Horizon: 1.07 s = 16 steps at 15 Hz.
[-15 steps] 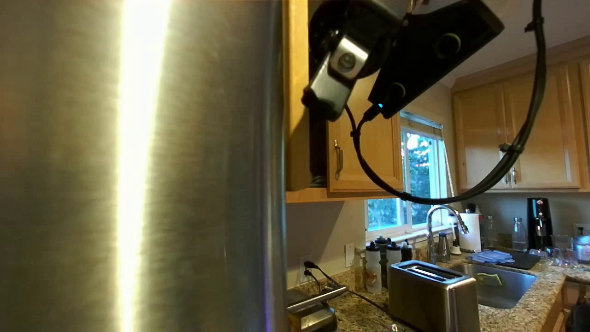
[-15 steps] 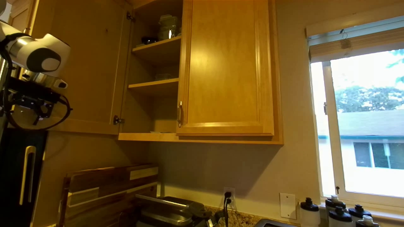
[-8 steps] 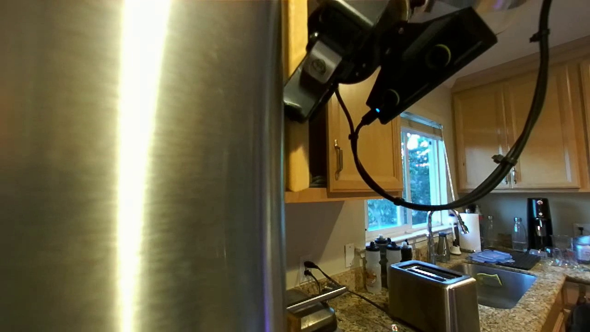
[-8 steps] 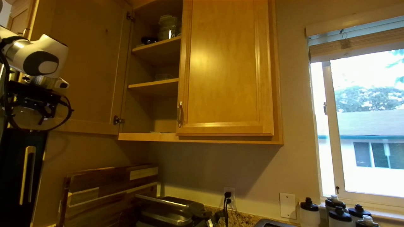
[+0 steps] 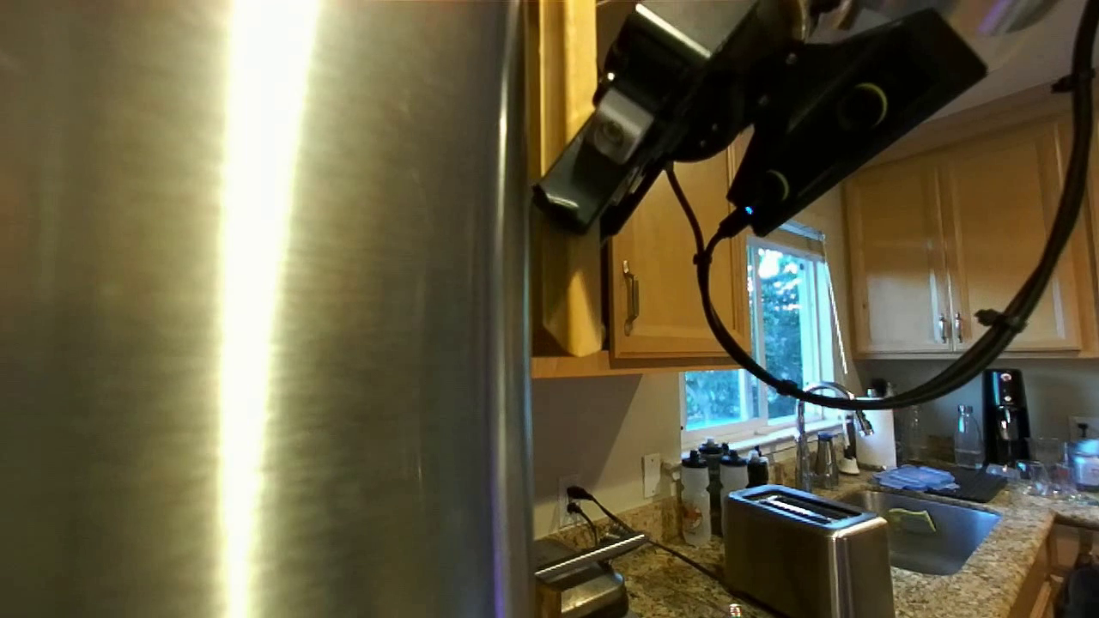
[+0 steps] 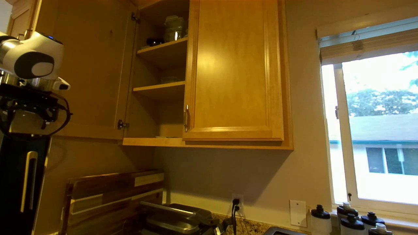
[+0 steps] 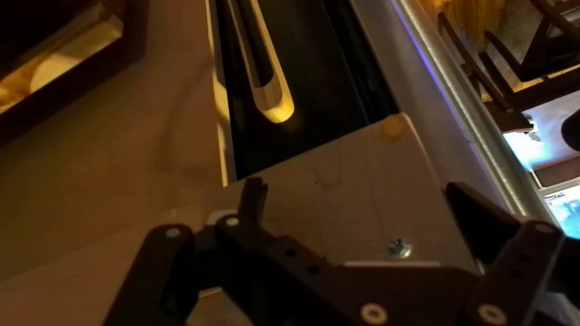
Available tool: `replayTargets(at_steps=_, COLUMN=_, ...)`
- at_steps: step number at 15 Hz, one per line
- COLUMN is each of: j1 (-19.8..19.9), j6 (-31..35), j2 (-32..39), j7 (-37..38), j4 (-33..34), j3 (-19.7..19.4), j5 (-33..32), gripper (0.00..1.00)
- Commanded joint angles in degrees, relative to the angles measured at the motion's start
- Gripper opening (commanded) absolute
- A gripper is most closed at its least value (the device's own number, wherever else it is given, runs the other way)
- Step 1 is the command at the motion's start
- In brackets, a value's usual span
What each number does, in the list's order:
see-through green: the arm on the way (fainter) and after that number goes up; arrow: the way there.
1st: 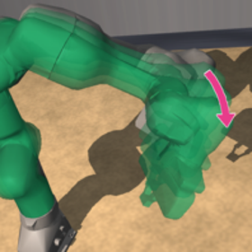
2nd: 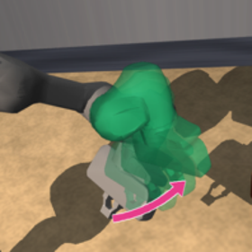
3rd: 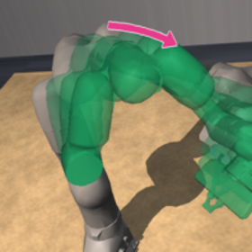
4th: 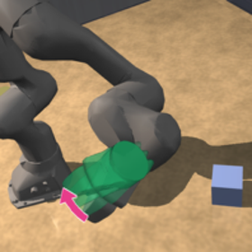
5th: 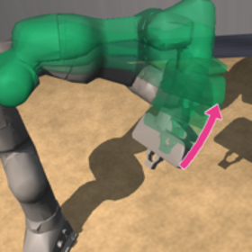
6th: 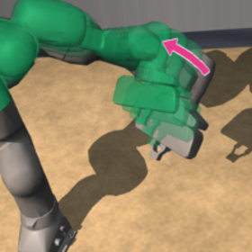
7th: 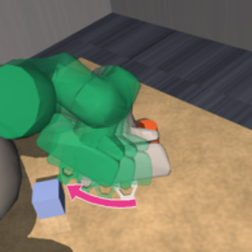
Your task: Close both doors to the cupboard
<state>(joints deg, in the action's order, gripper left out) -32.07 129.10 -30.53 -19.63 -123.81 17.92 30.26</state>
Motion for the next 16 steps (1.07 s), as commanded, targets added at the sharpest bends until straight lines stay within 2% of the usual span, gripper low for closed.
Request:
replayTargets(at_steps=1, j1=3.20, j6=2.47, j2=-3.72, j7=3.14, j4=-3.55, j3=-2.51, j5=-3.37, gripper=1.00)
replayTargets(at_steps=8, j1=5.16, j6=-2.59, j2=-9.39, j7=3.01, j4=-6.78, j3=-7.38, j5=-5.73, gripper=1.00)
replayTargets(at_steps=16, j1=12.33, j6=-13.29, j2=-12.90, j7=2.04, j4=-6.91, j3=-13.69, j5=-8.85, gripper=1.00)
